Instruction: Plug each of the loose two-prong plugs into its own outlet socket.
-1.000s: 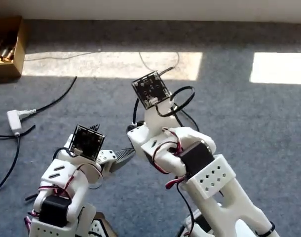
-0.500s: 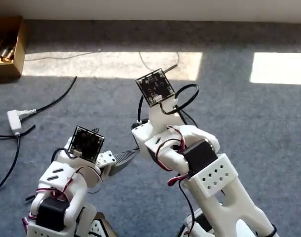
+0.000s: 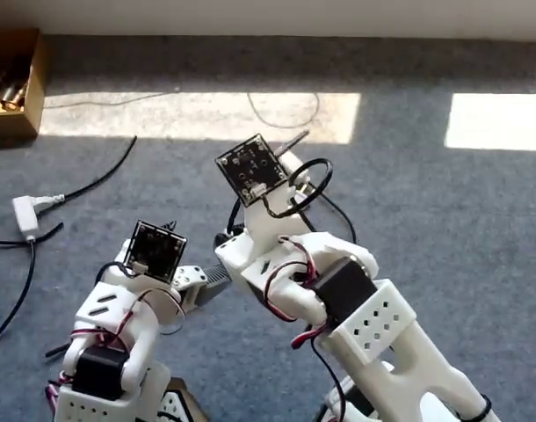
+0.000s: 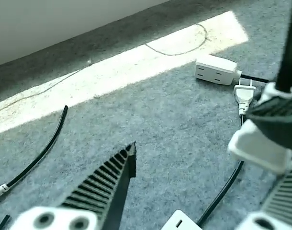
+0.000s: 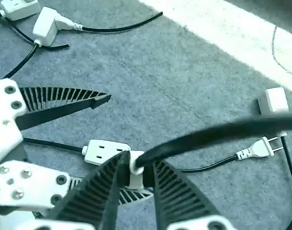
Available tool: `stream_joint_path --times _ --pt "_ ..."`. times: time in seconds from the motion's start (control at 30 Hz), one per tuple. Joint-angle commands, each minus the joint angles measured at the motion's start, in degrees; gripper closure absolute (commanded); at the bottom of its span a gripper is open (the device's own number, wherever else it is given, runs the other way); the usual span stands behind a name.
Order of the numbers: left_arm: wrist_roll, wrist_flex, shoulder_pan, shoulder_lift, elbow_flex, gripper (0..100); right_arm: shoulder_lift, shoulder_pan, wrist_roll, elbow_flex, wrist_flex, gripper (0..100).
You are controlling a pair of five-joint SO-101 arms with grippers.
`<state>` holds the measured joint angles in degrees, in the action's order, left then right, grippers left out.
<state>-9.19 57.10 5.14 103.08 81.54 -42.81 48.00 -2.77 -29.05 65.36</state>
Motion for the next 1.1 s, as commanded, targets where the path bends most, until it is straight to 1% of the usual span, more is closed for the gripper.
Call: stream_joint_path --times 0.0,0.1,0.2,0.4,0.43,0.57,0.63,0.7,0.87,0.93,1.07 --pt "-0.44 -1.49 -0.92 -0.31 -0.48 59 -0.66 -2.33 0.88 5.67 3.82 99.3" --pt "-0.44 -1.49 -1.01 -0.31 -0.66 59 -0.66 -3.65 2.02 7.69 6.99 99.3" --pt "-0.35 -1.32 -0.92 -0.31 -0.75 59 -0.75 -3.74 2.9 7.78 7.87 99.3" --pt "-0.26 -0.97 -0.66 -0.31 -0.84 59 -0.31 -3.82 2.81 8.04 6.9 99.3" --pt "-0.26 0.18 -0.22 -0.31 -0.92 59 -0.31 -3.82 2.81 7.78 5.67 99.3" --pt "-0.09 9.32 7.34 0.22 -4.88 59 -0.22 -4.44 2.81 6.9 1.89 99.3" --pt "0.88 8.88 9.19 0.22 -5.05 59 -0.22 -4.26 2.73 6.29 1.63 99.3" --pt "1.14 6.24 8.22 -0.22 -4.79 59 -0.4 -2.86 2.73 5.93 2.24 99.3" --pt "1.14 -1.32 0.31 -0.31 -1.8 59 -0.84 -0.84 2.9 6.37 6.99 99.3" --pt "1.14 -2.11 -1.54 -0.31 -1.8 59 -0.75 -0.75 3.25 6.11 7.69 99.3" --pt "1.14 -2.2 -1.89 -0.31 -1.63 59 -0.66 -1.01 3.34 6.2 9.01 99.3"
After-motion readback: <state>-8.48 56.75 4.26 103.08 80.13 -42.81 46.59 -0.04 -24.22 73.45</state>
